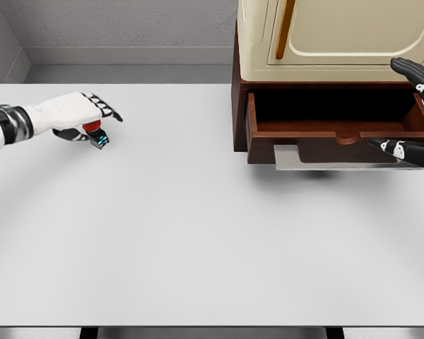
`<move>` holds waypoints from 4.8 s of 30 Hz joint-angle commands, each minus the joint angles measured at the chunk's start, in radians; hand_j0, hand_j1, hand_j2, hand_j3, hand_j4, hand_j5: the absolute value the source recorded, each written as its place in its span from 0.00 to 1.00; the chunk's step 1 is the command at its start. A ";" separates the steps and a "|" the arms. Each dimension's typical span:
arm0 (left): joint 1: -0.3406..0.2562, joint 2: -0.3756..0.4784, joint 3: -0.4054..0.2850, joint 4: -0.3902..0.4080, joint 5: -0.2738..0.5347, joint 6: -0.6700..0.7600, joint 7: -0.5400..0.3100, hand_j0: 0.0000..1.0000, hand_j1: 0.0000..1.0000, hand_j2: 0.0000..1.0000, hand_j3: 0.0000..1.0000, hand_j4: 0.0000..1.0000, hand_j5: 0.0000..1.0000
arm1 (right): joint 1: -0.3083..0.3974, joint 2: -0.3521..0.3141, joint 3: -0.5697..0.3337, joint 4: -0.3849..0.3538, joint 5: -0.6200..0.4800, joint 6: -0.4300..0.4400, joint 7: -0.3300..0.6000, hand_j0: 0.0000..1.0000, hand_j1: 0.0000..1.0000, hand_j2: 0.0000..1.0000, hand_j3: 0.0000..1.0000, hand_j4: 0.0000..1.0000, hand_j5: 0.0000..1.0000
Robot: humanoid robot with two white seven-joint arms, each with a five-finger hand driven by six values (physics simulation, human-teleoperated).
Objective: Put the switch into the drawer with left arm, and close the drawer with right arm
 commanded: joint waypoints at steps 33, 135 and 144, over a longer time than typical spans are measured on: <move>-0.023 -0.002 -0.007 -0.013 0.007 0.001 0.000 0.48 0.48 0.48 0.48 0.48 0.48 | 0.006 -0.005 -0.005 0.001 -0.006 -0.001 -0.004 1.00 1.00 1.00 1.00 1.00 1.00; -0.212 -0.166 -0.055 -0.539 0.010 0.001 -0.043 0.48 0.48 0.48 0.48 0.48 0.48 | 0.008 -0.006 -0.006 0.001 -0.007 -0.001 -0.005 1.00 1.00 1.00 1.00 1.00 1.00; -0.230 -0.166 -0.054 -0.543 0.019 0.001 -0.043 0.48 0.48 0.48 0.48 0.48 0.48 | 0.008 -0.005 -0.006 0.001 -0.007 -0.001 -0.005 1.00 1.00 1.00 1.00 1.00 1.00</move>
